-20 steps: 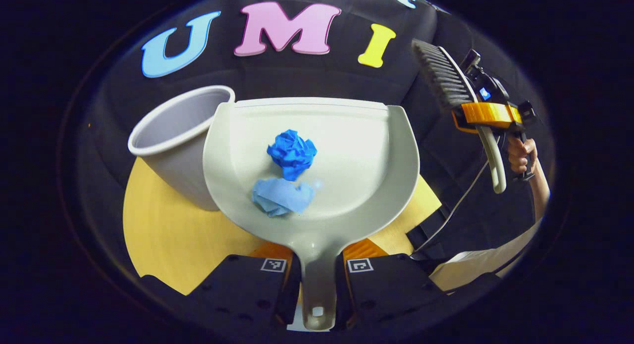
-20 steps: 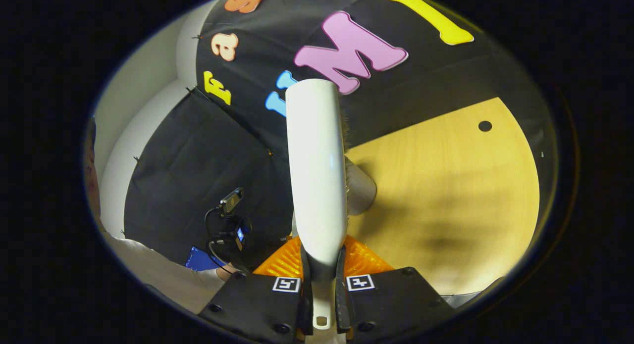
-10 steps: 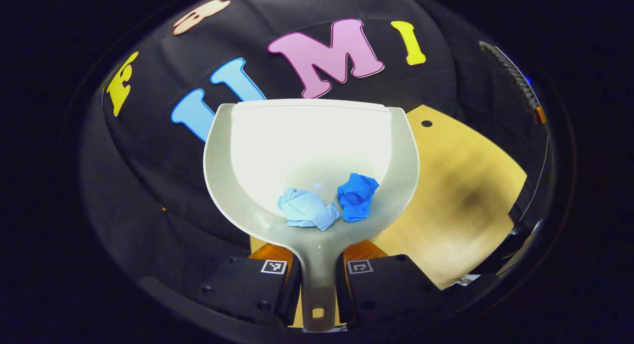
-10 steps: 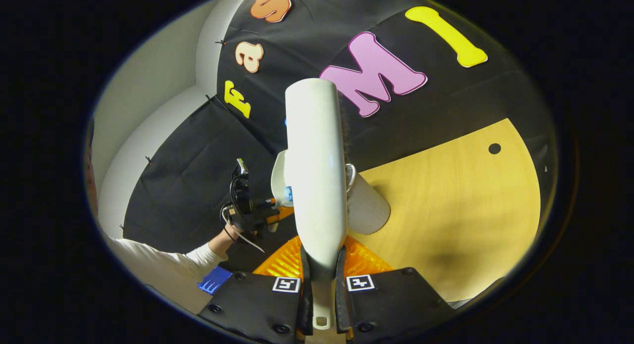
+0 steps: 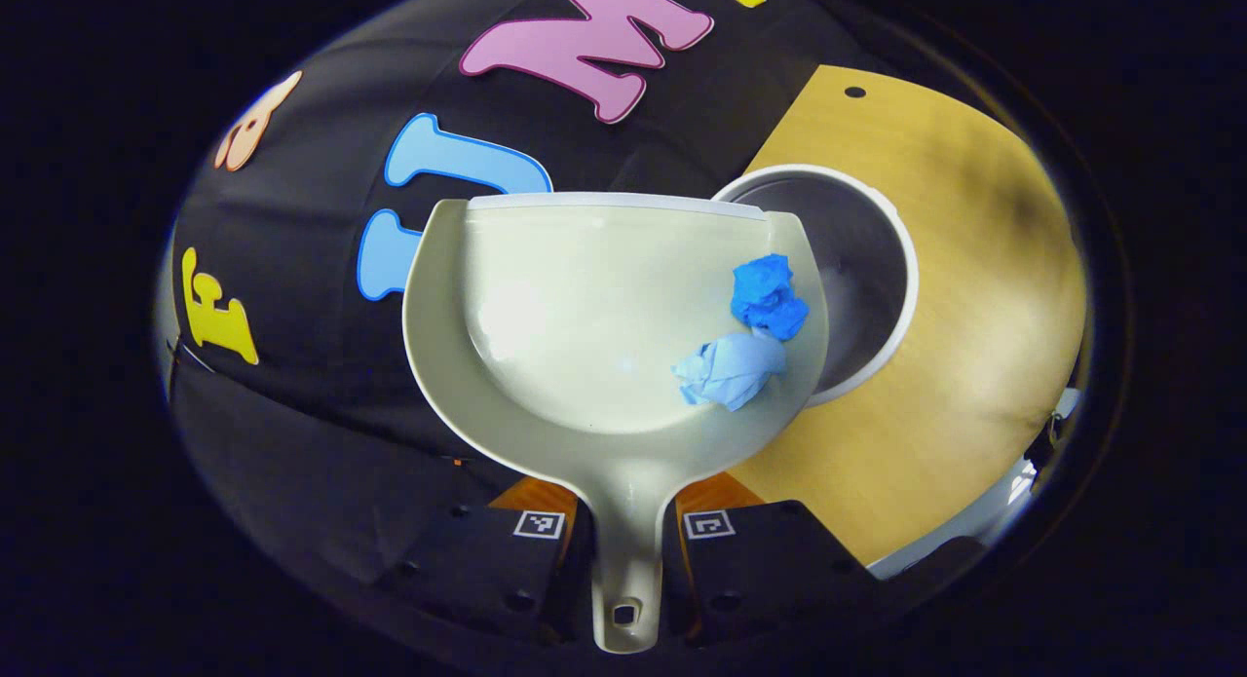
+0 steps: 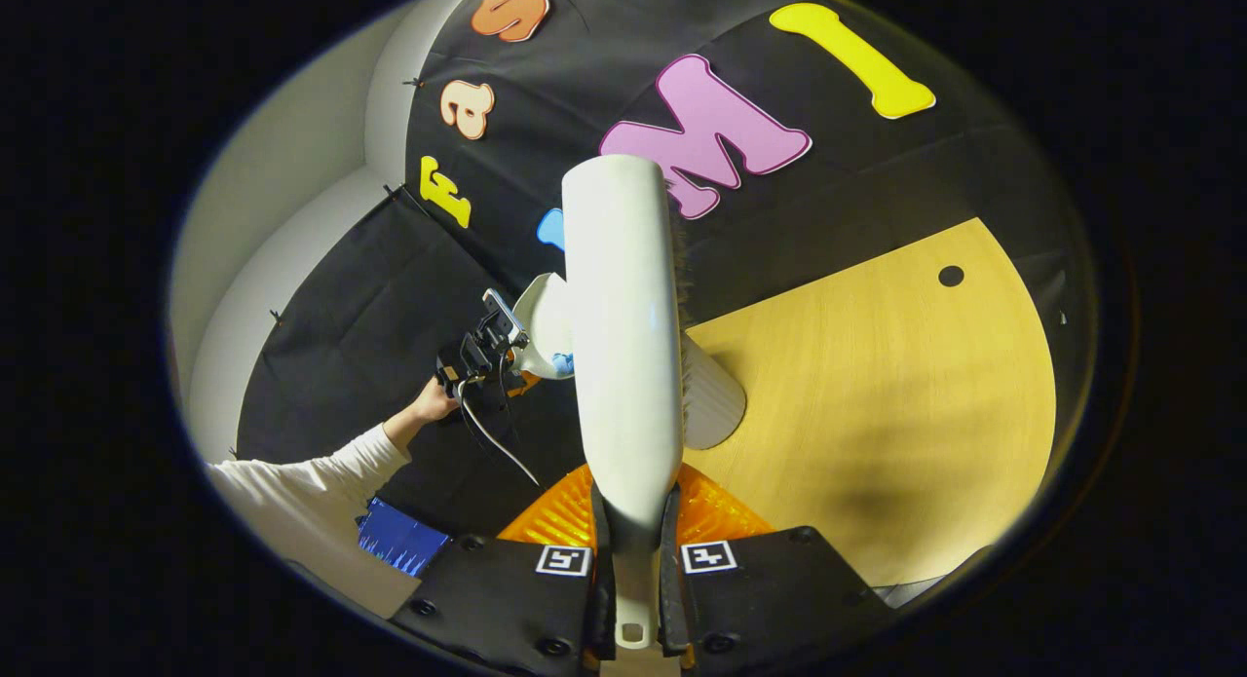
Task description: Pick up the small broom and dustpan from the desktop, sweep the trash into the dustpan with the broom, and then empty the trash into the garbage bin.
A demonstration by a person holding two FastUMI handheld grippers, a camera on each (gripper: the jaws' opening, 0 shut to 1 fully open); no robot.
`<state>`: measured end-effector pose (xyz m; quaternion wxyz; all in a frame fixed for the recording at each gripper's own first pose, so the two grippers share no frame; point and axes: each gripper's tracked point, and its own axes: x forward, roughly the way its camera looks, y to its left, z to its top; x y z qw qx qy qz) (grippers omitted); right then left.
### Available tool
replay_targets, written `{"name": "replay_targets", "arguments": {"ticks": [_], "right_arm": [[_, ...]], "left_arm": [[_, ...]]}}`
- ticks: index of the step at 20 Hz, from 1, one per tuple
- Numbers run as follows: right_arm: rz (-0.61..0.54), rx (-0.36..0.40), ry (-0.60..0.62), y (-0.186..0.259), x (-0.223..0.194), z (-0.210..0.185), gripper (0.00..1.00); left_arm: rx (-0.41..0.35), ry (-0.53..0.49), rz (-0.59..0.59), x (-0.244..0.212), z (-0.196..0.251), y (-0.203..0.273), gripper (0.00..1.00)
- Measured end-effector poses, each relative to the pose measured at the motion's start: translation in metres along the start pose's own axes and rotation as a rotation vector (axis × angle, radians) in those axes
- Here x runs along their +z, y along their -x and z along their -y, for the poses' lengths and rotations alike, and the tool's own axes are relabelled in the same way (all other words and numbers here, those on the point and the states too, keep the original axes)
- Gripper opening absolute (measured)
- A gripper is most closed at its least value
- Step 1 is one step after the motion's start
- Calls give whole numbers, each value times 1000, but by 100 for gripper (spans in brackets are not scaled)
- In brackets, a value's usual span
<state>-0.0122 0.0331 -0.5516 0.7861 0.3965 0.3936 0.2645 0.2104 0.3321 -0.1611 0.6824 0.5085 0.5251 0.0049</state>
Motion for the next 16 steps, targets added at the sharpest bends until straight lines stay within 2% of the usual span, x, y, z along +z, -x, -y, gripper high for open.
{"name": "replay_targets", "arguments": {"ticks": [7,10,13,16], "right_arm": [[-11,-23,-4,-15,1,8,19],[-15,-24,-10,-20,1,6,19],[-23,-22,2,-23,-3,3,19],[-30,-27,3,-25,-7,2,19]], "left_arm": [[105,-202,-76,-9,-25,-4,29],[199,-320,-87,-14,-40,-3,28],[259,-404,-105,-18,-46,-5,29],[378,-513,-99,-23,-61,-7,28]]}}
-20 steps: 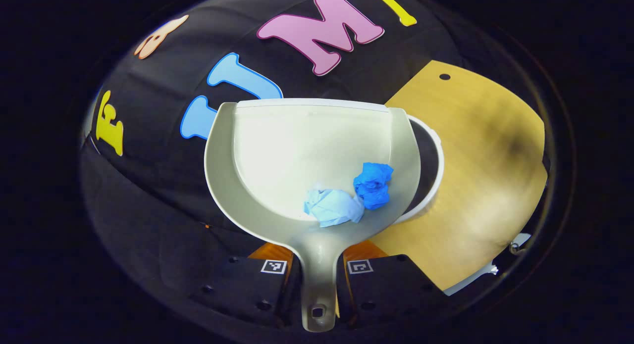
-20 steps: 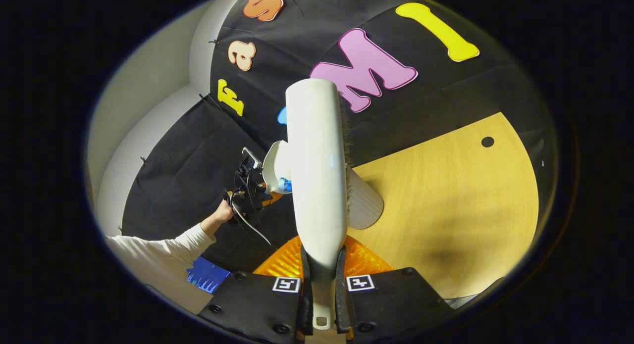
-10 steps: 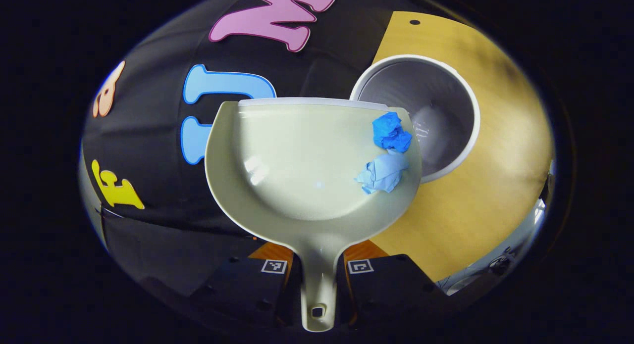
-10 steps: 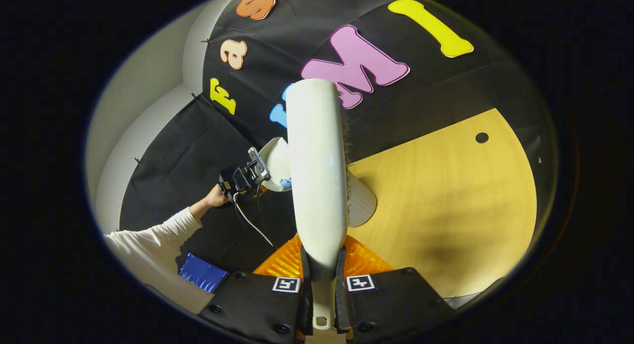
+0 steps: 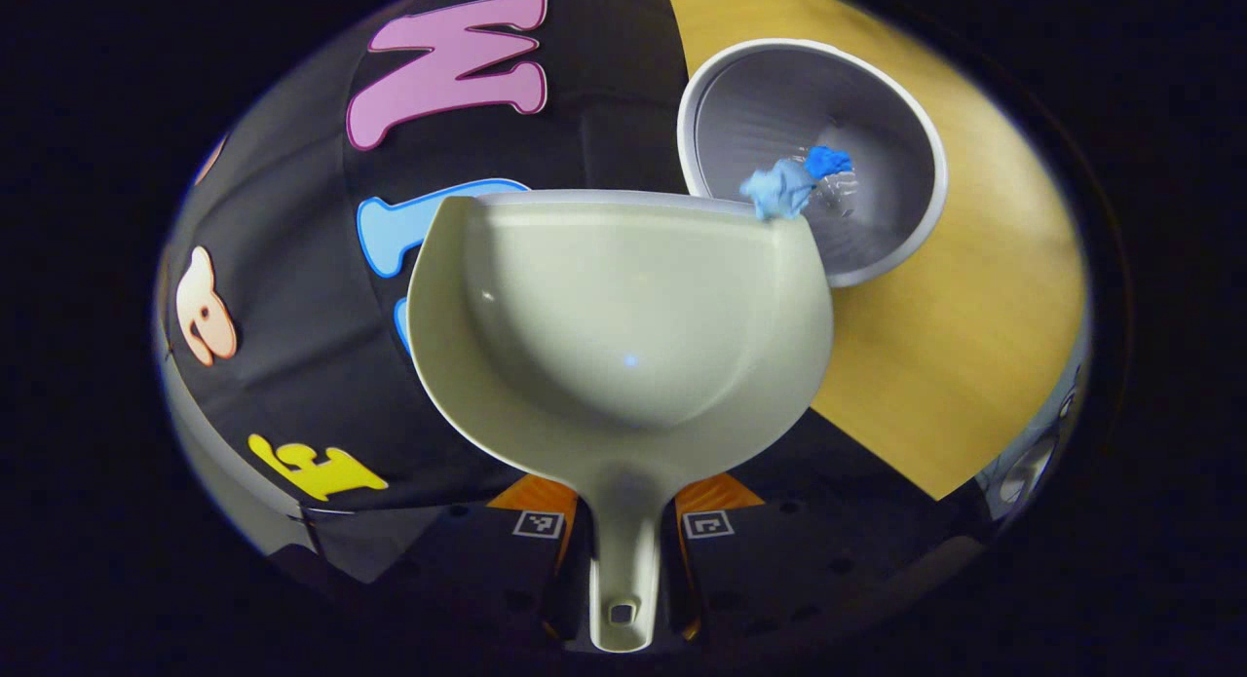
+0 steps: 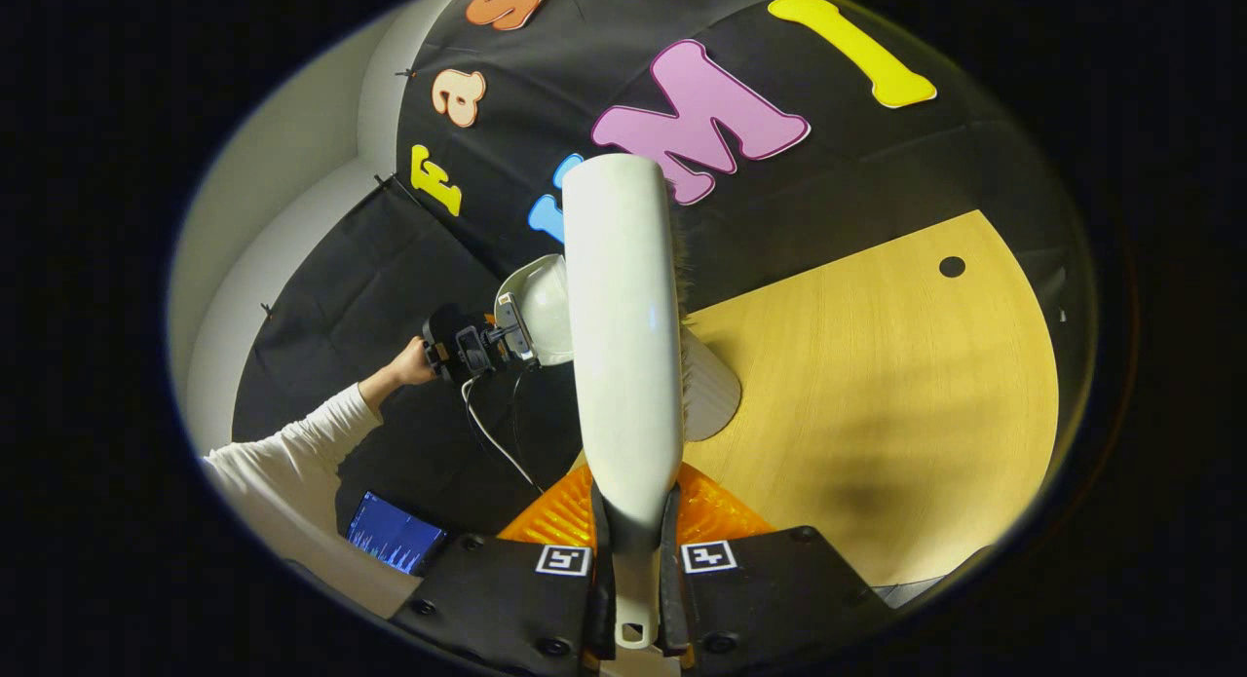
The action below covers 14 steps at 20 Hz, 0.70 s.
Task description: Pick up the small broom and dustpan from the desktop, sweep the trash into the dustpan with the broom, and then empty the trash into the garbage bin.
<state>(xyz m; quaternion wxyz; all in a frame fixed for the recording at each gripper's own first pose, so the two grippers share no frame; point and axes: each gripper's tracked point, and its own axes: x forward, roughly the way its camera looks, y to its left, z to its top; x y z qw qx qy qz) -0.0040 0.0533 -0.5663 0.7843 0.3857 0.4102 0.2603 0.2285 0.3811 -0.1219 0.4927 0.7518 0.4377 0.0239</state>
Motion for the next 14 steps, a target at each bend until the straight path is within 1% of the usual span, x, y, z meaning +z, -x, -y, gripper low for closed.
{"name": "replay_targets", "arguments": {"ticks": [1,2,5,8,10,12,14], "right_arm": [[-1,-1,-2,1,-2,-1,19],[-2,-4,-2,2,-3,-1,19],[-4,-17,3,7,-6,0,19],[0,-15,3,12,-6,-3,19],[5,-12,6,14,-5,-6,19],[7,-10,17,16,-3,-9,19],[13,-7,25,19,1,-13,19]], "left_arm": [[31,-22,1,-3,0,-2,28],[42,-25,6,-2,-2,0,28],[30,37,23,3,-5,5,28],[79,91,56,5,-5,5,28],[70,188,111,10,-1,5,28],[42,313,158,14,2,5,28],[30,436,222,25,2,4,27]]}}
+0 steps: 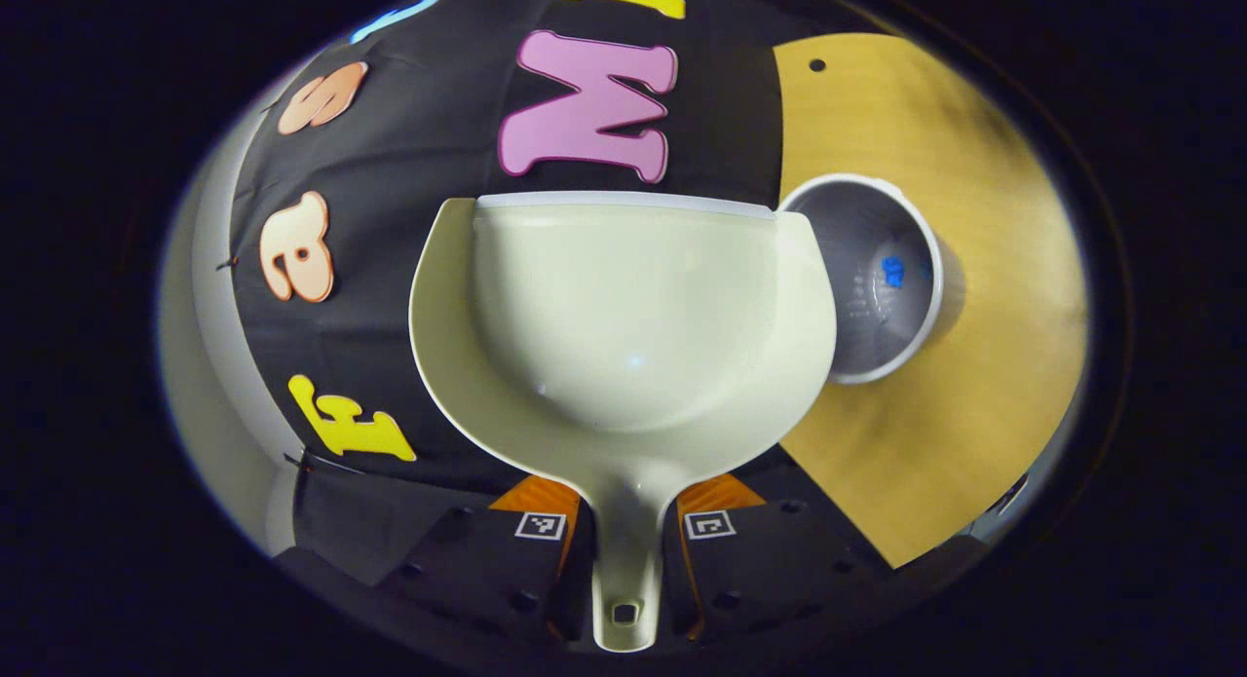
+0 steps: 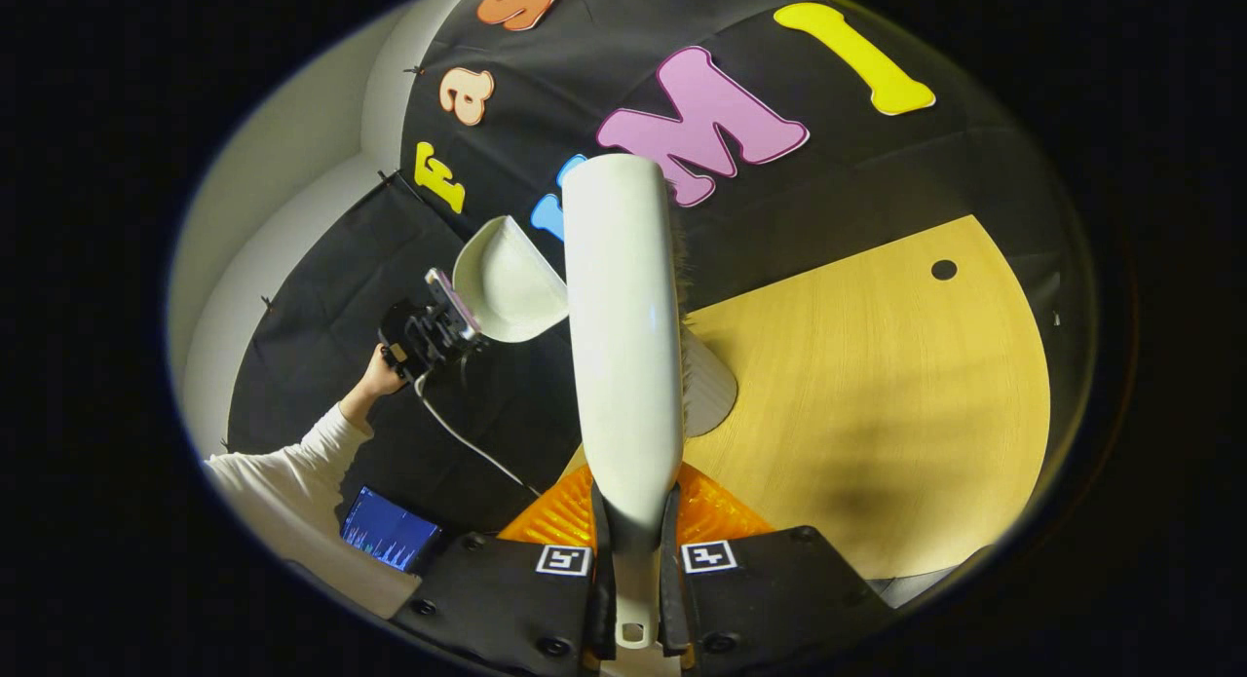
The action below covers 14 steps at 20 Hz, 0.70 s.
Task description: Pick up the small broom and dustpan from the desktop, sweep the trash into the dustpan with the broom, and then empty the trash into the garbage bin.
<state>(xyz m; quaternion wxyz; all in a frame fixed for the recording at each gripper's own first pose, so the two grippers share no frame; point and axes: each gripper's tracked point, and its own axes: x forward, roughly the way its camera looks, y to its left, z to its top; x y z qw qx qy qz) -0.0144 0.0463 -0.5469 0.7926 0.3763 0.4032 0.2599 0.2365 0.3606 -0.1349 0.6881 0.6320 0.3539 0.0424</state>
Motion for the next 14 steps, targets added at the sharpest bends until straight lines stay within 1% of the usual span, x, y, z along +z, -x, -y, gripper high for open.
{"name": "replay_targets", "arguments": {"ticks": [2,4,5,6,8,10,12,14], "right_arm": [[17,0,6,4,6,-4,19],[39,-9,26,7,14,-9,19],[49,-14,35,8,18,-12,19],[58,-15,42,9,21,-15,19],[72,-33,51,12,28,-18,19],[81,-85,45,12,34,-11,19],[69,-188,29,7,35,9,19],[31,-298,9,1,26,37,19]], "left_arm": [[-17,120,68,11,7,1,28],[-68,274,126,21,15,2,28],[-111,361,158,31,20,5,29],[-155,445,199,44,25,14,28],[-255,609,251,69,48,37,28],[-402,749,251,93,89,61,29],[-597,878,224,116,145,90,28],[-773,975,147,132,200,111,28]]}}
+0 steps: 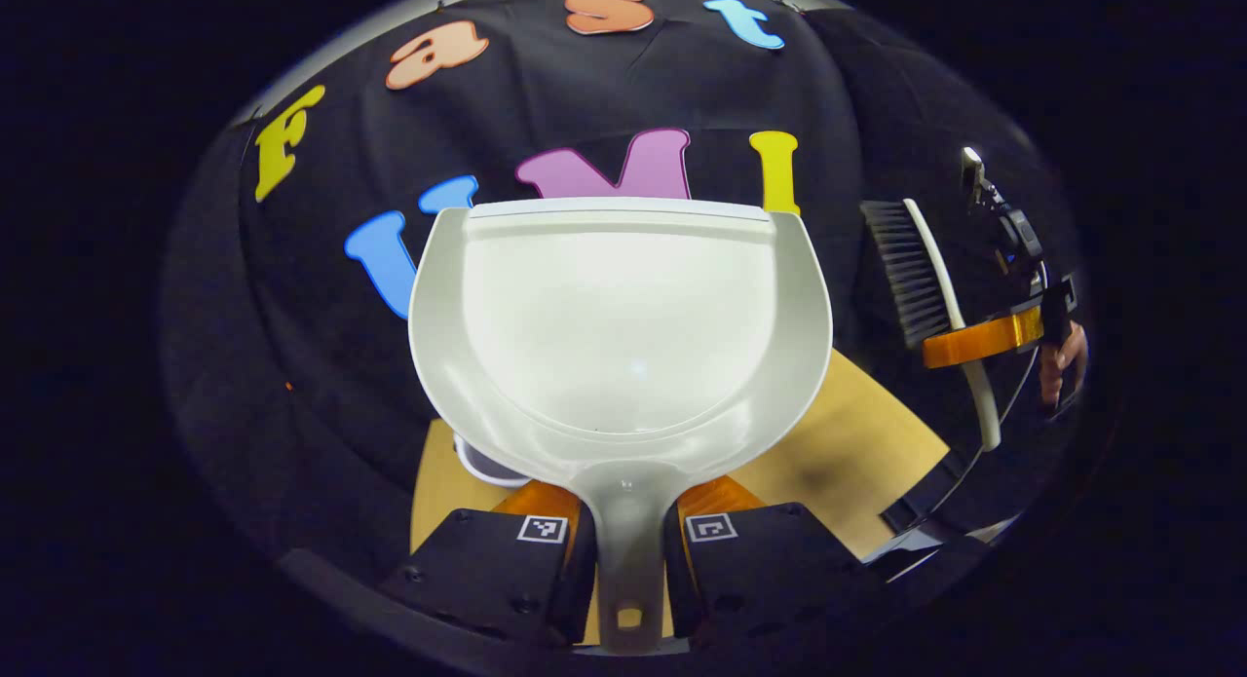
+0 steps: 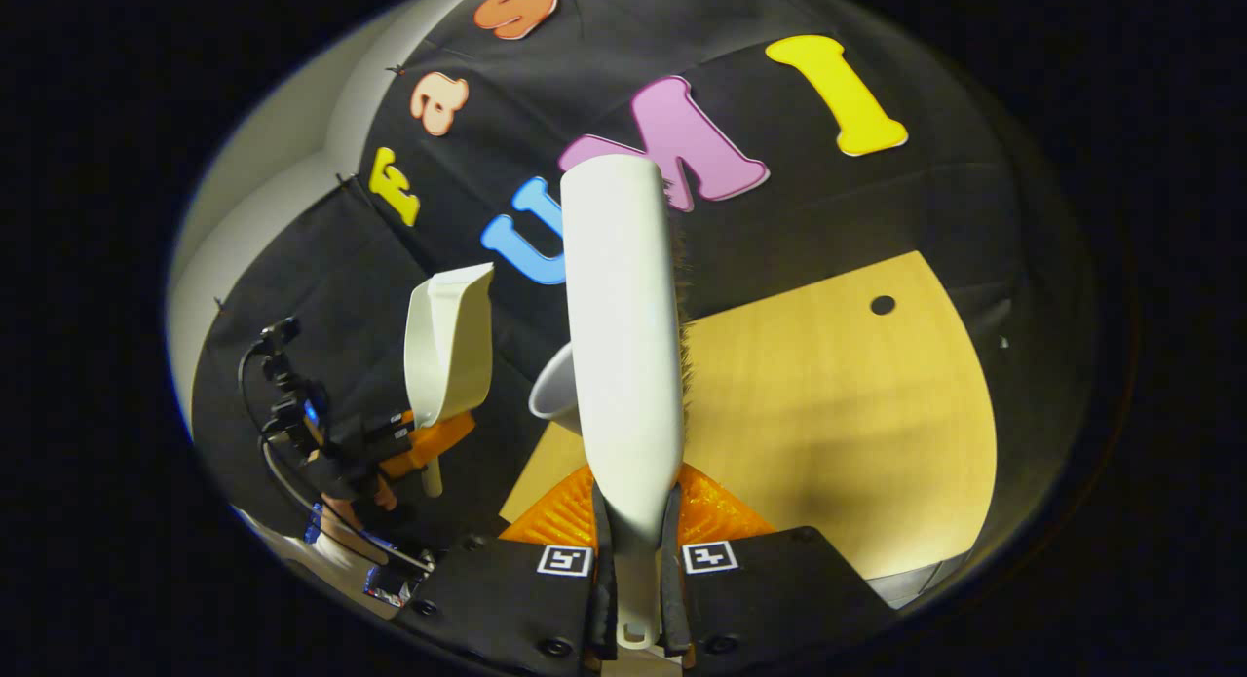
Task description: Pick up the small broom and dustpan from the desktop, sweep the trash into the dustpan with the broom, and then empty the trash into the garbage bin.
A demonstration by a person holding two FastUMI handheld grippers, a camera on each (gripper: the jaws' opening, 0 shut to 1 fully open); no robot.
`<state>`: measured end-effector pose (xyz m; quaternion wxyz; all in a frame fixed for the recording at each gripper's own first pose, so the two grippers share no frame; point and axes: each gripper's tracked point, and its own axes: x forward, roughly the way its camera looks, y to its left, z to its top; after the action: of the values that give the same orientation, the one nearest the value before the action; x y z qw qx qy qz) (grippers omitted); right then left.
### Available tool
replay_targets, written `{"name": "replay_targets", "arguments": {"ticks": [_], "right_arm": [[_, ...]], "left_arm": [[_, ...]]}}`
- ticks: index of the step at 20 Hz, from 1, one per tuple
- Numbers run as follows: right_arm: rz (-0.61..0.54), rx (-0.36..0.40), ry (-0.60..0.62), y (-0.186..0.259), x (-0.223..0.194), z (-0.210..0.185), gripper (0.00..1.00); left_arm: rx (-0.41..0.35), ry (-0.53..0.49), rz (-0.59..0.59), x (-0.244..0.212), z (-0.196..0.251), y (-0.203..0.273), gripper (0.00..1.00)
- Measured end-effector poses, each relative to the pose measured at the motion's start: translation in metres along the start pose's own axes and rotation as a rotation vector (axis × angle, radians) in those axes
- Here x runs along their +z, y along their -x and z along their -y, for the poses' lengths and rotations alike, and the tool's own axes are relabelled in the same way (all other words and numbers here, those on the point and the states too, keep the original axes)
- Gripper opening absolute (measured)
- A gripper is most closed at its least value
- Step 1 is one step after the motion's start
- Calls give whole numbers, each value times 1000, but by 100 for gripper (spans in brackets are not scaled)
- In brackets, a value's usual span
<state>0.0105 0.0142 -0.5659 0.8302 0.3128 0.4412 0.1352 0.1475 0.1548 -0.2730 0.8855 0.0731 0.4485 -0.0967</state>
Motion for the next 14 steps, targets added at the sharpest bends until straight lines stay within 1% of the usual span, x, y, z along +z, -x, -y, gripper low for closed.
{"name": "replay_targets", "arguments": {"ticks": [2,3,4,5,6,7,10,12,14], "right_arm": [[-68,-98,-30,-17,-18,20,19],[-108,-151,-49,-25,-27,31,19],[-158,-215,-75,-35,-39,46,19],[-225,-271,-105,-41,-56,59,19],[-272,-316,-139,-55,-76,71,19],[-323,-345,-164,-63,-97,80,19],[-484,-459,-149,-93,-138,113,20],[-565,-503,-151,-118,-145,112,20],[-623,-529,-145,-129,-143,114,20]], "left_arm": [[-95,110,-119,-38,40,-25,28],[-133,139,-181,-55,59,-38,28],[-155,163,-237,-76,73,-51,28],[-160,174,-294,-91,81,-65,28],[-155,178,-360,-109,85,-83,28],[-149,190,-418,-127,87,-101,28],[-101,246,-627,-170,89,-137,28],[-88,275,-689,-189,91,-156,28],[-63,278,-737,-198,89,-160,29]]}}
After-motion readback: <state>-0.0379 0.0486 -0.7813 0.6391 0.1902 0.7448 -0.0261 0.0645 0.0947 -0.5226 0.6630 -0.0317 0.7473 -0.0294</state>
